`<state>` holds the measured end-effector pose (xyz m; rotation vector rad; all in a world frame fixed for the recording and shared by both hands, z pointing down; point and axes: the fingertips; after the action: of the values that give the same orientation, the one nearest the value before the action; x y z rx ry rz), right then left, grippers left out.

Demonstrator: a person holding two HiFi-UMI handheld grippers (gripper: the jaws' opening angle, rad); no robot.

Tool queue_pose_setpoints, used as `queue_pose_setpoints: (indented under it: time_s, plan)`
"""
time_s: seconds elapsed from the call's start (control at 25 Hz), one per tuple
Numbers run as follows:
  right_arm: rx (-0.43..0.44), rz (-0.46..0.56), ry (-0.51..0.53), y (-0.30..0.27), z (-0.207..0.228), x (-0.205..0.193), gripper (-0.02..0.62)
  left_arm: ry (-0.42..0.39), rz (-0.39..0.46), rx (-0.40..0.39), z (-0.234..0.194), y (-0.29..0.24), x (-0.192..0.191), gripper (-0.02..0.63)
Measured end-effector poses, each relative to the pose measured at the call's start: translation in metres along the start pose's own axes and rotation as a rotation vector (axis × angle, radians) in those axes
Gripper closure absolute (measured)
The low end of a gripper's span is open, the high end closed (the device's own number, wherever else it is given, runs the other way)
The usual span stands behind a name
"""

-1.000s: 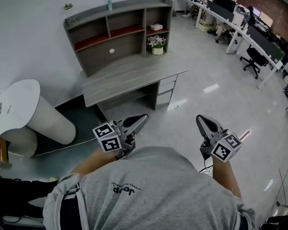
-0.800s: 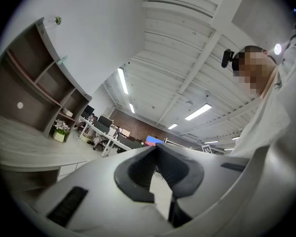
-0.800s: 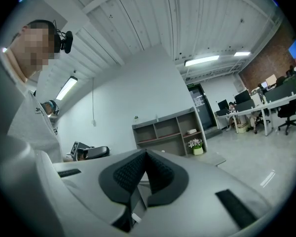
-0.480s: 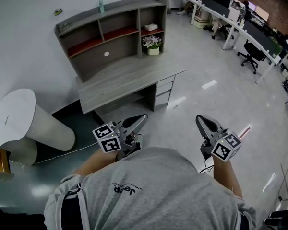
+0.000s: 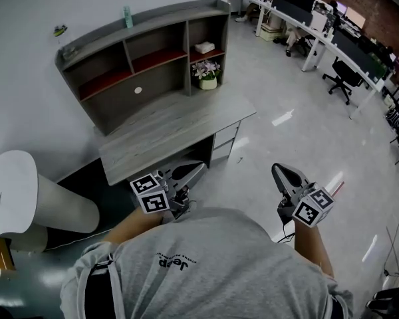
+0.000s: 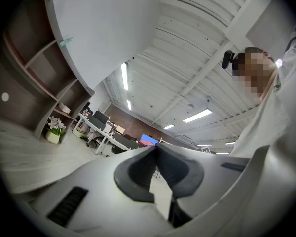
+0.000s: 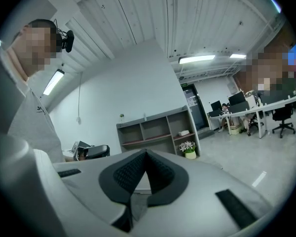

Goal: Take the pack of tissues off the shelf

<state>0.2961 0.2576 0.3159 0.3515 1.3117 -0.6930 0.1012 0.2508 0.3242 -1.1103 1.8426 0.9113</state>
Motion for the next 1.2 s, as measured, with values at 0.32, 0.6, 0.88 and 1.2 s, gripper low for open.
queue_pose_setpoints:
  time_s: [0.32,0.6,0.88,1.2]
  plan:
    - [-0.026,0.013,0.006,-0.102,0.039,0.038,0.577,-0.013,-0.024,-0.042,-0.104,-0.018,0.061,0.578]
    - [-0.031,0.015,0.008,-0.185,0.069,0.062,0.575,-0.018,-0.036,-0.063,-0.182,-0.025,0.101,0.578]
    - [-0.005,0.001,-0.005,-0.263,0.089,0.069,0.575,-0.013,-0.048,-0.038,-0.255,-0.016,0.124,0.578]
    - [0.047,-0.040,-0.010,-0.317,0.112,0.074,0.575,-0.004,-0.043,0.003,-0.298,-0.016,0.134,0.578]
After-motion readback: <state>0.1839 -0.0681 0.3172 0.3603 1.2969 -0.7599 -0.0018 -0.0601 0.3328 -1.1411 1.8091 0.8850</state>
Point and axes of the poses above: the fingertips, and each gripper's own axes: y backward along the fingers, z to its right, x out of its top, and after that the axes turned 3 degrees about -z, right-handed
